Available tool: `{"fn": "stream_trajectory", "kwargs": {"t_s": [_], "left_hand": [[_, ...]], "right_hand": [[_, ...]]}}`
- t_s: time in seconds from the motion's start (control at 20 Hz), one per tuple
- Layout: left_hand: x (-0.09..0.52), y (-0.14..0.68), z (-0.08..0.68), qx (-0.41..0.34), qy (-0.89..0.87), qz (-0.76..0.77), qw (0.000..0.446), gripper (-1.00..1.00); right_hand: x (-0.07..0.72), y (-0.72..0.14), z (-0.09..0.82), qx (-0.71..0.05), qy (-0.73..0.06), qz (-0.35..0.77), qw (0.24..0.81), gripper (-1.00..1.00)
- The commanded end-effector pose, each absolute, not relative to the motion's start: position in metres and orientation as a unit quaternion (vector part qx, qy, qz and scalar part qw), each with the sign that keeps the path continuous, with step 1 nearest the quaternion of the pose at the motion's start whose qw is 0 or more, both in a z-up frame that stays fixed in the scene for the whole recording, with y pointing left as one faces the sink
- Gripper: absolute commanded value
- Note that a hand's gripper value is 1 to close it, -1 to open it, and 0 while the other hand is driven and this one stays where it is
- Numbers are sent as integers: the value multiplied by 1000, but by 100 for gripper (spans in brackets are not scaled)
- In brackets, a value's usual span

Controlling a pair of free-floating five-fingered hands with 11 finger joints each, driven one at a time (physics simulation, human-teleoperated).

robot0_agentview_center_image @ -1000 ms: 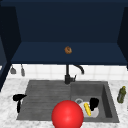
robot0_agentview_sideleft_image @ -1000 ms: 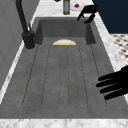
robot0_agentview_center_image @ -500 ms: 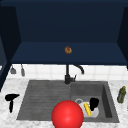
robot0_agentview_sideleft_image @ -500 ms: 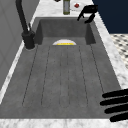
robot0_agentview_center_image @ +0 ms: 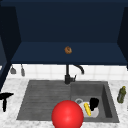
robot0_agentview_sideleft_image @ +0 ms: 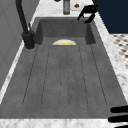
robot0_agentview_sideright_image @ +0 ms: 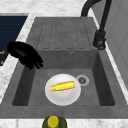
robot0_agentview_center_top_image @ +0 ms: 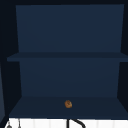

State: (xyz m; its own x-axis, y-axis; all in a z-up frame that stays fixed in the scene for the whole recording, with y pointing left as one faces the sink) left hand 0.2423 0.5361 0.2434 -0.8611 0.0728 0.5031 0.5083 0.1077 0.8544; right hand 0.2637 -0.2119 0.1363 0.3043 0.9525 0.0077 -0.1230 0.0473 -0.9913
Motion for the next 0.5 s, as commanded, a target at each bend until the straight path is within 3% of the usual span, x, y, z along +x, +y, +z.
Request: {"fn": "stream_trajectory", "kwargs": {"t_s": [0.0, 0.45], "left_hand": [[242, 556, 253, -188, -728, -635, 178, -100], [240, 602, 274, -188, -716, -647, 183, -100]], "right_hand": [[264, -212, 136, -530, -391, 442, 609, 0], [264, -212, 136, -530, -391, 442, 609, 0]]}}
